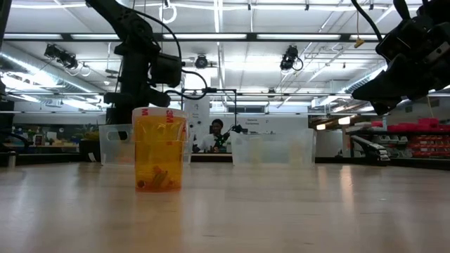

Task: Pick and place medicine bottles into bin by pill shape (circle, oval)
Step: Put the large orange pill bottle into the left transparent bin

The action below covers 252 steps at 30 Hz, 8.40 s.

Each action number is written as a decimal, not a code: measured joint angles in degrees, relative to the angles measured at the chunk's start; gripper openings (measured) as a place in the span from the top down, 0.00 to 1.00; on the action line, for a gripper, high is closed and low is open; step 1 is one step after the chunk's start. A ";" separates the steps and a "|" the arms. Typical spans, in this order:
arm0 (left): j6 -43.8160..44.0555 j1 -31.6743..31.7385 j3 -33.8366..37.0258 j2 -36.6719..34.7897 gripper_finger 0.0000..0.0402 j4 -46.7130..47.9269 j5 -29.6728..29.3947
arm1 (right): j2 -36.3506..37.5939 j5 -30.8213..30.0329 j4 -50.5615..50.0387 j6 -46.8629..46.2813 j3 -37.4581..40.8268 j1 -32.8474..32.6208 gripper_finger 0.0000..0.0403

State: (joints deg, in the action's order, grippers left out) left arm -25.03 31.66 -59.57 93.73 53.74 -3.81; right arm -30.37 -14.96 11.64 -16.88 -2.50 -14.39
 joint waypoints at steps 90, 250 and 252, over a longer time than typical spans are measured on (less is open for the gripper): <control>3.48 -19.53 -6.78 -4.61 0.33 -10.43 8.05 | -0.02 0.00 -0.92 0.01 0.00 0.01 0.92; 3.98 -26.48 -17.79 -0.15 0.42 -1.92 -2.60 | 0.02 0.00 -5.14 0.02 0.00 0.00 0.92; 3.10 -24.02 -17.79 -0.15 0.41 0.03 -2.60 | 0.02 0.00 -5.14 0.02 0.00 0.01 0.92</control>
State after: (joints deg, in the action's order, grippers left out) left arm -21.93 7.64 -77.36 93.58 53.77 -6.41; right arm -30.35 -14.96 6.50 -16.87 -2.50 -14.38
